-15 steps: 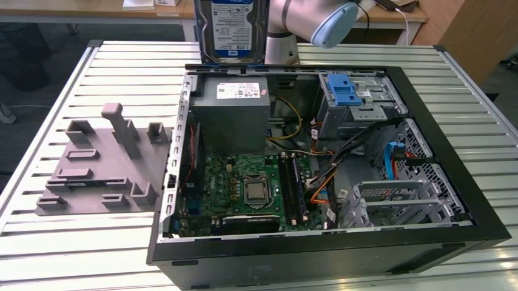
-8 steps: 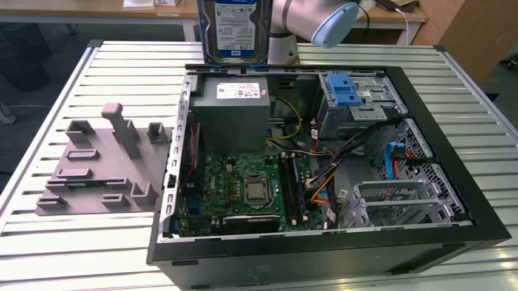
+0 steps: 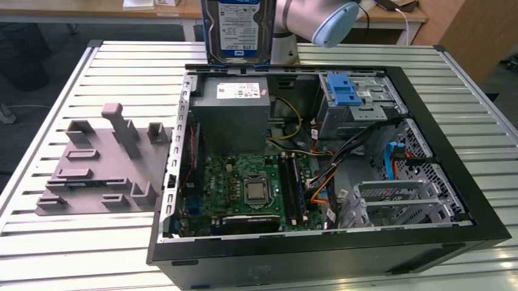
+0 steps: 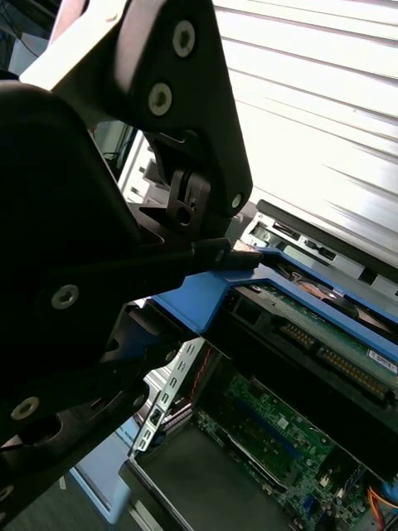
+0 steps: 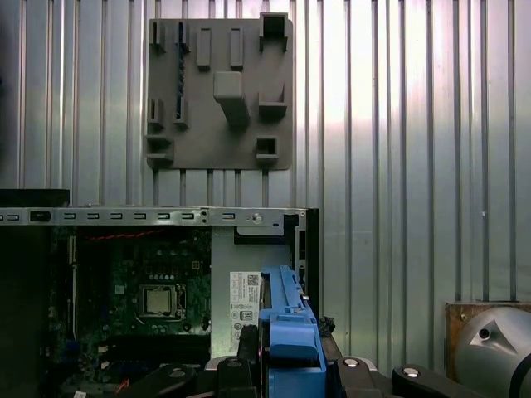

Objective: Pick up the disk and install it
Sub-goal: 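Pick up the disk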

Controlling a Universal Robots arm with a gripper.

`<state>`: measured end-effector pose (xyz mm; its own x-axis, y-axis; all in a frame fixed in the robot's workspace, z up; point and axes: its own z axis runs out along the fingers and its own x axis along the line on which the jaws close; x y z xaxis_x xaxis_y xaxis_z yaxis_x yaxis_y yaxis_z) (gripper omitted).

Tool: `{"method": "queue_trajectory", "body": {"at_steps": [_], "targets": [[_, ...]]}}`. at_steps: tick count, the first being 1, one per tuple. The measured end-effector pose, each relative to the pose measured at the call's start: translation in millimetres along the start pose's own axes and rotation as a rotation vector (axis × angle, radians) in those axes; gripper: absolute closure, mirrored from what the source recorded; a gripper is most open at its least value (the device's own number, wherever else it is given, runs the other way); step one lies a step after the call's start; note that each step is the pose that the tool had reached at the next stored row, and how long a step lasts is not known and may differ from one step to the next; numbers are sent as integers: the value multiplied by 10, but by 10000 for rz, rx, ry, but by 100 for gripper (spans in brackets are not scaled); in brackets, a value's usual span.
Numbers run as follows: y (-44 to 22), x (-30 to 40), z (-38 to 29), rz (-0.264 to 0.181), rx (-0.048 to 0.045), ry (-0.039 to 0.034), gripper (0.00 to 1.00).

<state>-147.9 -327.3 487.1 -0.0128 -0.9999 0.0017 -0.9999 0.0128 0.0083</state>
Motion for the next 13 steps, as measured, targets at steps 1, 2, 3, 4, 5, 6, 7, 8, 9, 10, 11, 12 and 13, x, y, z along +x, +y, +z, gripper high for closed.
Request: {"method": "queue_trajectory", "body": {"at_steps": [1,2,3,4,5,6,7,8,9,10,11,12,13], "targets": [[-6,0,0,0,0,0,64],[-12,0,0,0,0,0,64],[-19,0,0,1,-1,0,64],[-25,0,0,0,0,0,64],[-32,0,0,0,0,-1,64],[-38,0,0,0,0,0,64],[-45,-1,0,0,0,-1,64],[-51,-1,0,0,0,0,64],[-57,-1,0,0,0,0,64],[-64,-1,0,0,0,0,64],[-70,-1,0,0,0,0,64],[-77,-1,-1,0,0,0,64],[-83,-1,-1,0,0,0,64]]}}
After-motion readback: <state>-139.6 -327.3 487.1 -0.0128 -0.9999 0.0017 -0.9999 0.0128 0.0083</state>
